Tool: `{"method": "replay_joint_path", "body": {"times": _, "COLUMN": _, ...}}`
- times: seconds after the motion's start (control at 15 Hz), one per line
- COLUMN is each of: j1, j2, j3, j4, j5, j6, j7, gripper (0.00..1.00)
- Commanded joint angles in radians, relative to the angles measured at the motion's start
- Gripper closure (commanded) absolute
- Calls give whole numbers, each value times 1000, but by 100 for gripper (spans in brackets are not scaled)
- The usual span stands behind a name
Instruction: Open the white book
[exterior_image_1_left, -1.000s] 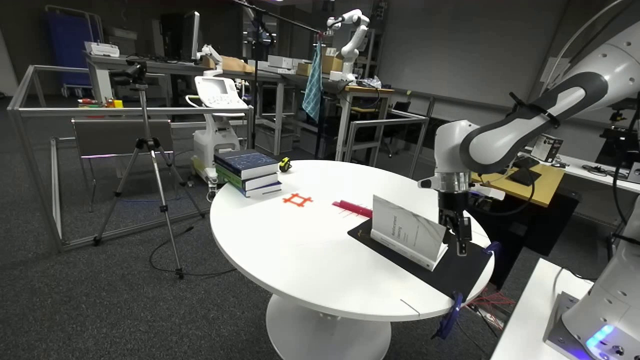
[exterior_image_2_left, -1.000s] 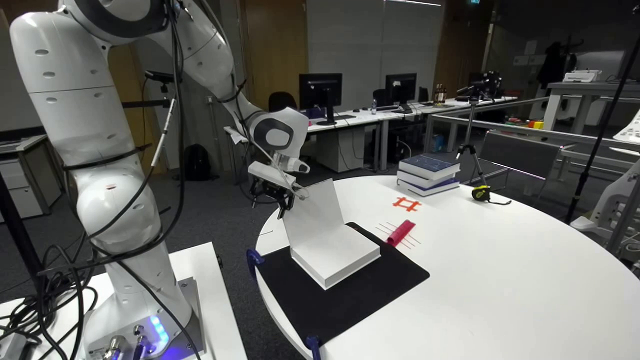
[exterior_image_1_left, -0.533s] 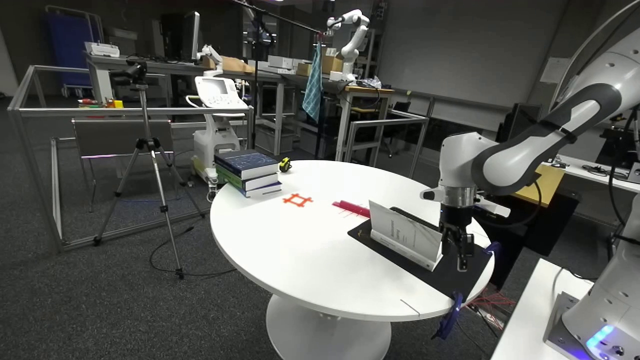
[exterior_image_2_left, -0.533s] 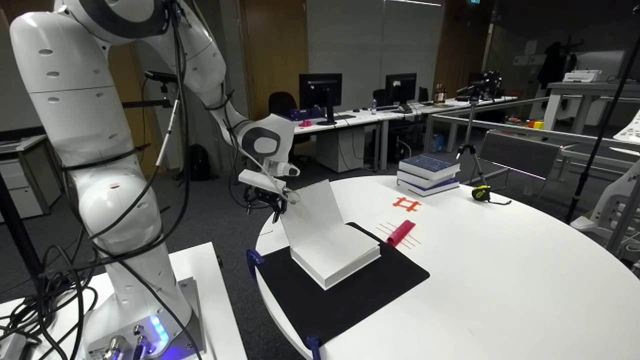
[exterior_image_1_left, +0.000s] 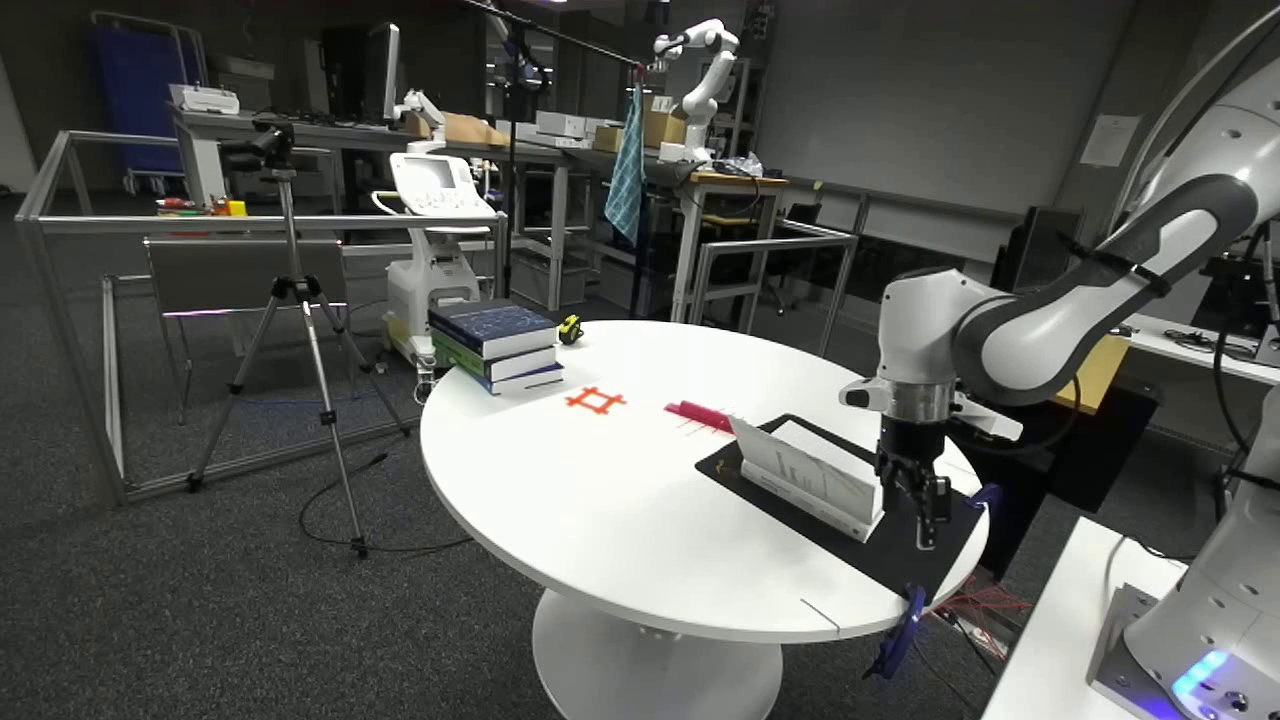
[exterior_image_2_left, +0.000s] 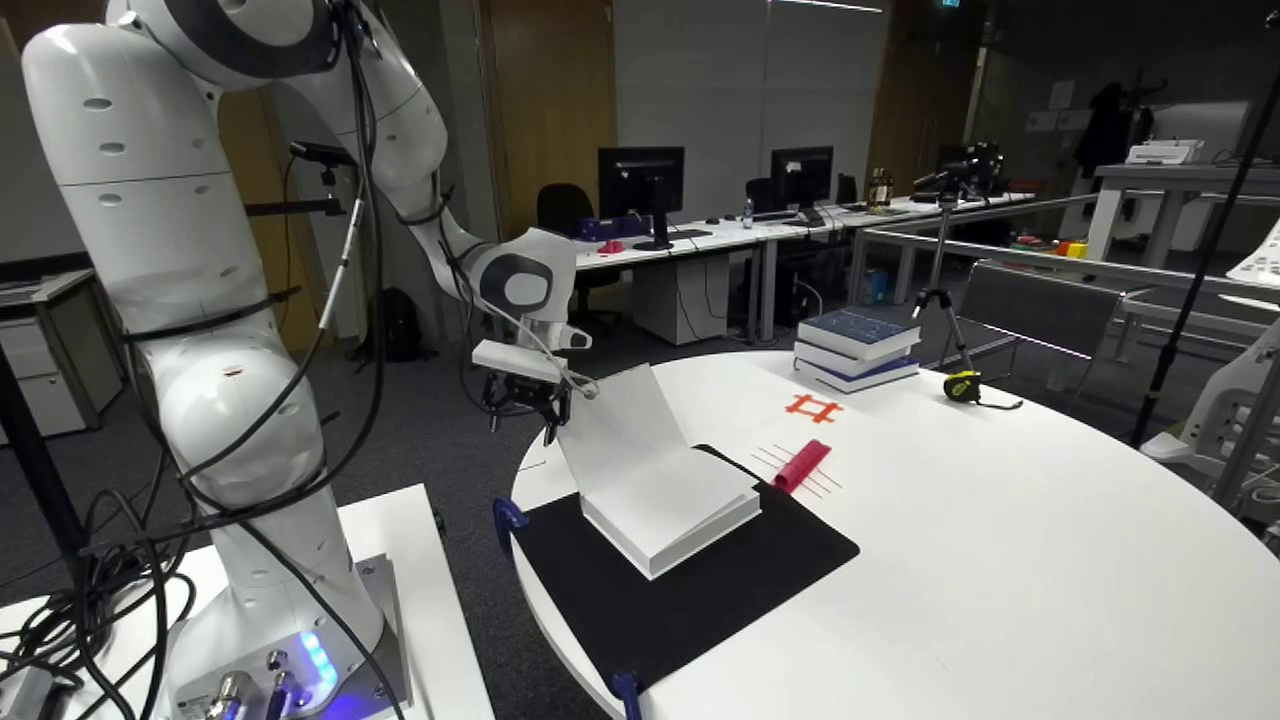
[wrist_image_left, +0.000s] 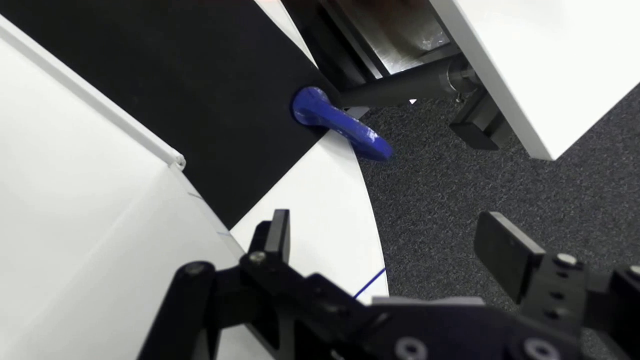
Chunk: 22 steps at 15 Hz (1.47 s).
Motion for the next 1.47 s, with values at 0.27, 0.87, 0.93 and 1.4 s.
{"method": "replay_joint_path", "body": {"times": 0.27, "j1": 23, "j2": 11, "j3": 34, "j4": -5, "j5": -109, "j6": 30, "j7": 93, "gripper": 0}}
{"method": "replay_joint_path", "body": {"times": 0.87, "j1": 31, "j2": -40, "j3": 34, "j4": -60, "j5": -25, "j6": 299, "j7": 168, "gripper": 0}}
{"method": "replay_joint_path", "body": {"times": 0.93, "j1": 30, "j2": -32, "j3": 33, "j4": -63, "j5": -30, "j6": 340, "j7": 185, "gripper": 0}}
{"method": "replay_joint_path", "body": {"times": 1.4, "j1": 22, "j2": -25, "j3": 30, "j4": -106, "j5": -90, "j6": 535, "j7": 307, "gripper": 0}}
